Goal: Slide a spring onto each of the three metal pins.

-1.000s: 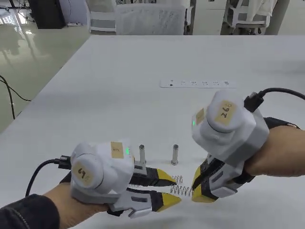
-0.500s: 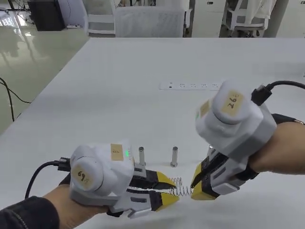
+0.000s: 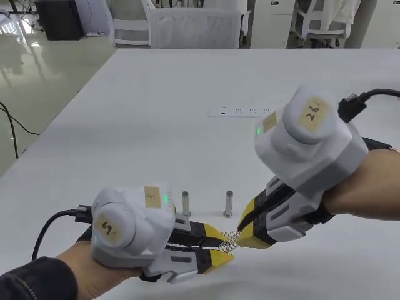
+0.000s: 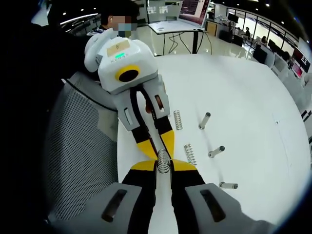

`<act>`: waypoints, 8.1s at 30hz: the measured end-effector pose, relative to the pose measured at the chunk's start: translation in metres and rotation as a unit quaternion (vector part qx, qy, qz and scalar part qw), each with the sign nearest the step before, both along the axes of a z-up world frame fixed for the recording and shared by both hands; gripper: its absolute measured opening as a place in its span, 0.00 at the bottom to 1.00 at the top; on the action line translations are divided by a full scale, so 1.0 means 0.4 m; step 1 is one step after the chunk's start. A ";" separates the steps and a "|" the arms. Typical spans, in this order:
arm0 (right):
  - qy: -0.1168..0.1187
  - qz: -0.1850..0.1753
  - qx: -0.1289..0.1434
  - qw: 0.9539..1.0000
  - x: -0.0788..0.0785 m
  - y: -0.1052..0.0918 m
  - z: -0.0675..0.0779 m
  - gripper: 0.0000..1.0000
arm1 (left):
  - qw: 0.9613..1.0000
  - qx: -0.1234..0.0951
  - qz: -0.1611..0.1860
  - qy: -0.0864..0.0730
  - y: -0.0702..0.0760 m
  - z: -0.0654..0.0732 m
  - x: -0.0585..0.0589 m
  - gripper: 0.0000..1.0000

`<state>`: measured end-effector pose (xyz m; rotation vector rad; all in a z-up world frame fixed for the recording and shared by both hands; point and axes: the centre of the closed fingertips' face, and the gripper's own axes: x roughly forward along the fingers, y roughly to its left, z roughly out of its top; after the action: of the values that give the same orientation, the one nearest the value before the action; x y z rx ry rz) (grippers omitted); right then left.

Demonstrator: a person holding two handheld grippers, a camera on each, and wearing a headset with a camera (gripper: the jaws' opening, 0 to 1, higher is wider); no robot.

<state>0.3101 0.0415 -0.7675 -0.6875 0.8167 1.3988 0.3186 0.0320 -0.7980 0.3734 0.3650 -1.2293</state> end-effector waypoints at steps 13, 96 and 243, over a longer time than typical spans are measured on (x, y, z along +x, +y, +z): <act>-0.006 0.005 0.016 1.000 -0.001 0.015 0.012 0.08 | 1.000 -0.009 0.005 0.018 -0.002 0.000 0.000 0.02; -0.018 -0.067 -0.045 0.997 0.114 -0.138 0.007 0.09 | 0.994 -0.038 0.101 0.029 0.129 0.012 0.026 0.35; -0.026 0.067 -0.148 0.986 0.148 -0.008 -0.252 0.09 | 0.987 -0.044 0.149 0.034 0.155 -0.001 0.030 0.52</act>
<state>0.3693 0.0384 -0.8684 -1.0203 0.9621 1.3862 0.3306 0.0940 -0.7984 0.1926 0.4075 -0.9625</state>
